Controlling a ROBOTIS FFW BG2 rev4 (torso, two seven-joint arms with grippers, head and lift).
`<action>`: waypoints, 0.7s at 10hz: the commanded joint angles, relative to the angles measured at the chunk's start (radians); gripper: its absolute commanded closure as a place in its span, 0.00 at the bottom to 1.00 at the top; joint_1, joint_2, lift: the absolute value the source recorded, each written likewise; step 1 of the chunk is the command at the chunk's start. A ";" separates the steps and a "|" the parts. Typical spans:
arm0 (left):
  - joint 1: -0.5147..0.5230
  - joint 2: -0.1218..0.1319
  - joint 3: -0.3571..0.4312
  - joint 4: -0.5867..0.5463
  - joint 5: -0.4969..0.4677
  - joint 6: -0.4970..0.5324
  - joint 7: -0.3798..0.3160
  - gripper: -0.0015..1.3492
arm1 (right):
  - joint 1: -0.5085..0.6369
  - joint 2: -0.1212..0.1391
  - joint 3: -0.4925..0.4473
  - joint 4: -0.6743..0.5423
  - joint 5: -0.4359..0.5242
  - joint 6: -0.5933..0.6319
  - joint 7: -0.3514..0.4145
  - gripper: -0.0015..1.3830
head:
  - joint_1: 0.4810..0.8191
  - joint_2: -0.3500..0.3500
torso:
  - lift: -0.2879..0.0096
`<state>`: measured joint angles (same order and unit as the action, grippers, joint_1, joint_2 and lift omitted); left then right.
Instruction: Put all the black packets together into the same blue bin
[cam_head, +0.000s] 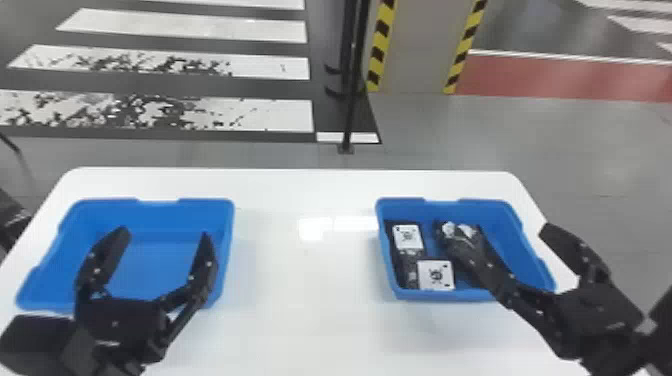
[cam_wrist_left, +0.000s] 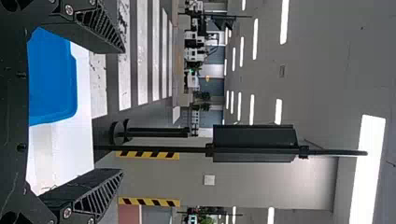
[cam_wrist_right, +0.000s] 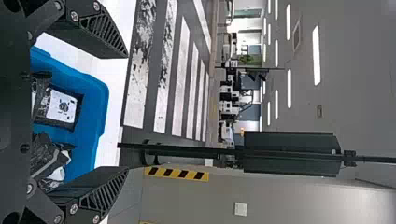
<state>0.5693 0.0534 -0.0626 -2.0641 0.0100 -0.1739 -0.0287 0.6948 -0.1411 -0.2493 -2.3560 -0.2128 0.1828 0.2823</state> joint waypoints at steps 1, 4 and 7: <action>0.000 -0.001 0.001 0.001 0.000 -0.003 -0.002 0.09 | 0.000 0.000 0.000 0.001 -0.001 -0.006 0.000 0.12 | 0.63 0.33 | 0.60; 0.000 -0.001 0.007 -0.001 -0.002 -0.010 -0.004 0.10 | 0.000 0.000 0.000 0.016 -0.013 -0.033 0.000 0.12 | 0.63 0.33 | 0.60; 0.000 -0.003 0.007 0.001 -0.004 -0.018 -0.005 0.10 | 0.000 0.000 0.000 0.016 -0.013 -0.033 0.000 0.12 | 0.63 0.34 | 0.60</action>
<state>0.5694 0.0509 -0.0555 -2.0640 0.0067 -0.1871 -0.0337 0.6948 -0.1411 -0.2493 -2.3403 -0.2253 0.1492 0.2822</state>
